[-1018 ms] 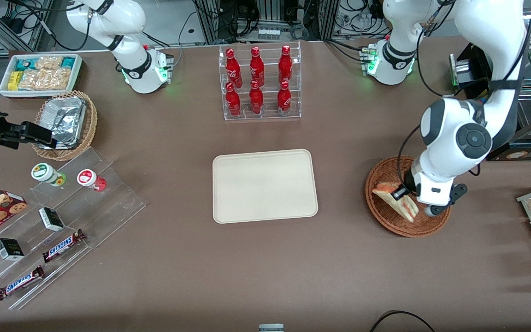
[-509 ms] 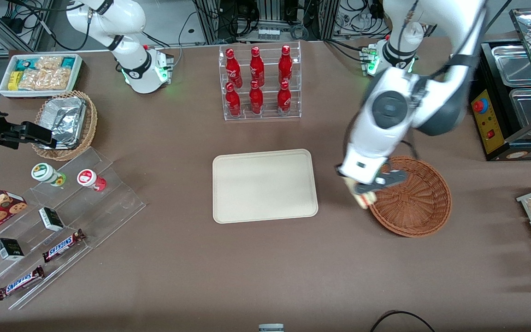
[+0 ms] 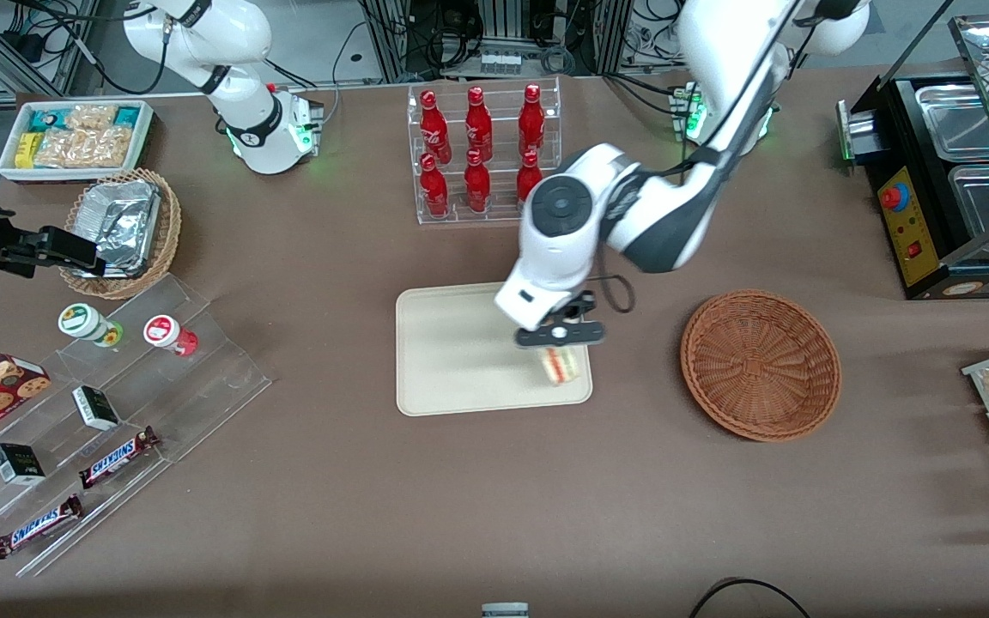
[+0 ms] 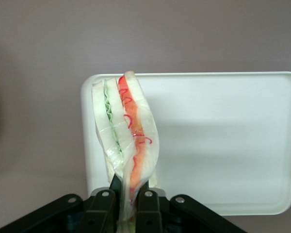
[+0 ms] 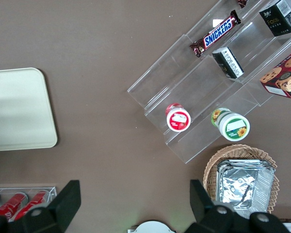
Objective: Place sandwich from basket to tray
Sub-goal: 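Lift the sandwich and carry it over the cream tray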
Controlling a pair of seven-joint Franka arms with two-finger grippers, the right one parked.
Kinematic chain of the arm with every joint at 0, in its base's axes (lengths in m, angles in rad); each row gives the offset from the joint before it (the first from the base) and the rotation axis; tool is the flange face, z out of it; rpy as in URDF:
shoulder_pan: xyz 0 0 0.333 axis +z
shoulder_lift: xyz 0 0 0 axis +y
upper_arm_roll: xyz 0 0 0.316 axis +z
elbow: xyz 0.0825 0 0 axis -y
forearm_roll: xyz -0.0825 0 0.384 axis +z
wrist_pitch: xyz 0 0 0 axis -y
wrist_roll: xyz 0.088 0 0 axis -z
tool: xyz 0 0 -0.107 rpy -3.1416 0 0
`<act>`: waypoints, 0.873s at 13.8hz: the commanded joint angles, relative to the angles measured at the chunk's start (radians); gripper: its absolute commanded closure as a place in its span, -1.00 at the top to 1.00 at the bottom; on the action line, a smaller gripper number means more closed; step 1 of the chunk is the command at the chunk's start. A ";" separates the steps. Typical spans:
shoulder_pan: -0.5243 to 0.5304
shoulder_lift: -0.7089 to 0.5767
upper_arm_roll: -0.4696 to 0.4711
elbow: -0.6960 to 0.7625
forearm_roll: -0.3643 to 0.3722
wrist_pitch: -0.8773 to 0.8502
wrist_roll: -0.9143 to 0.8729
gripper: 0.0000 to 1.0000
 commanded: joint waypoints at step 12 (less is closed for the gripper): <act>-0.124 0.185 0.013 0.035 0.008 0.241 -0.013 -1.00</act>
